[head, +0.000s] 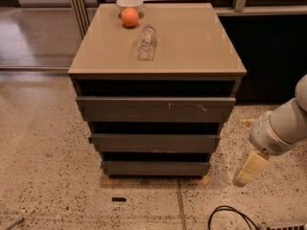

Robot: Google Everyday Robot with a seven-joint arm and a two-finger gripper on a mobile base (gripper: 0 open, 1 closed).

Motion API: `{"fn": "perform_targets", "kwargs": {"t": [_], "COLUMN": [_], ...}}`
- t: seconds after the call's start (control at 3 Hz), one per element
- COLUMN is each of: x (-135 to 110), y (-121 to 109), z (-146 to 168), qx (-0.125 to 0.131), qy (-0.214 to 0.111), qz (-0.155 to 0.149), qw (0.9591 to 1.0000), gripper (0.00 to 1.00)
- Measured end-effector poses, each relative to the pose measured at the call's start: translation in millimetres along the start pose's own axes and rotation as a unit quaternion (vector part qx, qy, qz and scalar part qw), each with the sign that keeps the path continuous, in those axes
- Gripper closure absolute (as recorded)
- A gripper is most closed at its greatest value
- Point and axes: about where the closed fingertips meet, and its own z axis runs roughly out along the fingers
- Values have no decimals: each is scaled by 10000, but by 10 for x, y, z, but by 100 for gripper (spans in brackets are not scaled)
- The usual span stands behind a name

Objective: Open middle drawer

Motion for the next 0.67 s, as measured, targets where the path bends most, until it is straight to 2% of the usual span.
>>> {"fn": "perform_targets", "kwargs": {"t": [0.33,0.67], "x": [81,152], "y": [-46,-75], "z": [294,527], "qx": [183,547], "qy": [-150,-291], "qz": [71,392], "qw": [9997,9973], "gripper": [0,0]}}
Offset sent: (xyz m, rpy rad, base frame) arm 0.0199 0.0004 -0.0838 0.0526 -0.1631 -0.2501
